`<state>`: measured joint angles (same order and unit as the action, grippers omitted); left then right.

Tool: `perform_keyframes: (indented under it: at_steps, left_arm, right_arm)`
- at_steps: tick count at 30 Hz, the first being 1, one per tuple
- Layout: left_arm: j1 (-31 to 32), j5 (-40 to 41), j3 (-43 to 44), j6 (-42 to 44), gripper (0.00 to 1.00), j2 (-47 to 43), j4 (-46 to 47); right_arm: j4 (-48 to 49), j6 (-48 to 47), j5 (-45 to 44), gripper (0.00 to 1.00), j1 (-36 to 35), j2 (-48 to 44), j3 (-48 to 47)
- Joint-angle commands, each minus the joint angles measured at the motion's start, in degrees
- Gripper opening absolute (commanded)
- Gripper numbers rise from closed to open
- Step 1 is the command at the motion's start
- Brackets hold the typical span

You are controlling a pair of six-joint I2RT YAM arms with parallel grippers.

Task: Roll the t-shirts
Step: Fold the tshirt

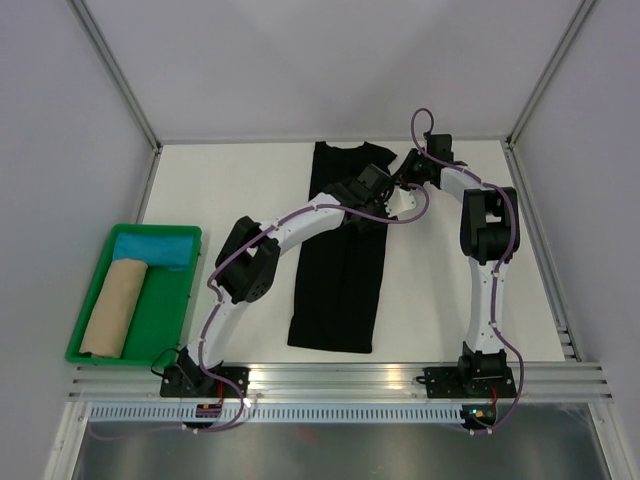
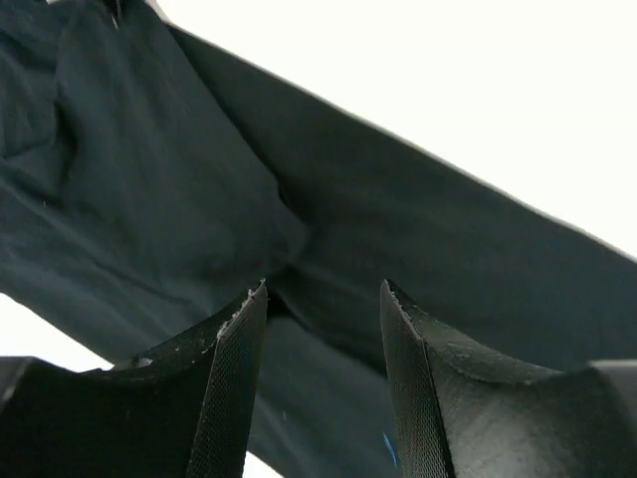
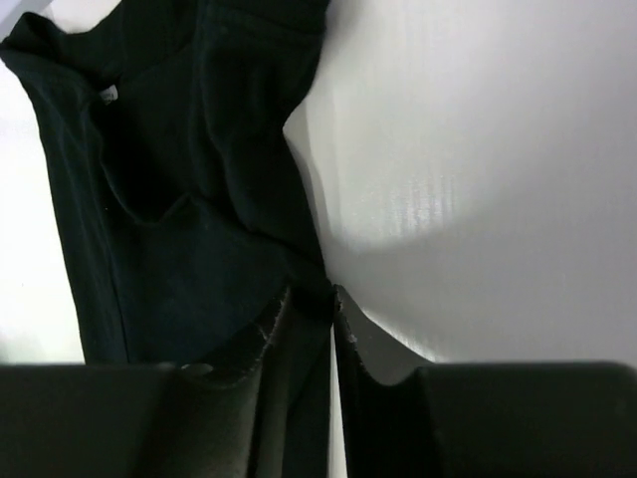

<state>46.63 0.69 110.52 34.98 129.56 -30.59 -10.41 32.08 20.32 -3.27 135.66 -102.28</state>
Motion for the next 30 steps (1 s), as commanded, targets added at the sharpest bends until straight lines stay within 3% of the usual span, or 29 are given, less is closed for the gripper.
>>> perform_keyframes:
  at_steps: [1,5,14,23,26,30]
  left_arm:
    - [-0.05,-0.95,5.57,-3.34,0.55,3.32,4.48]
    - [-0.84,1.59,6.37,-4.83,0.55,5.62,5.97]
    - [-2.07,1.68,6.37,-7.21,0.54,7.99,6.77]
    - [-2.16,1.95,7.26,-8.00,0.39,9.66,8.26]
    - [-2.16,1.95,7.17,-8.61,0.31,9.49,8.44]
    - [-2.42,1.08,6.82,-10.98,0.13,8.35,8.53]
  right_arm:
    - [2.24,0.80,-0.01,0.26,-0.25,0.58,-1.35]
    - [2.42,0.45,-0.19,0.19,-0.42,-0.30,-0.64]
    - [1.89,-0.61,-1.51,0.19,-0.51,-1.62,0.15]
    - [1.54,-1.31,-1.59,0.03,-0.86,-1.88,-0.20]
    - [1.36,-1.84,-2.12,0.01,-0.86,-2.59,-0.29]
    - [1.01,-2.81,-3.44,0.00,-1.04,-3.90,-0.38]
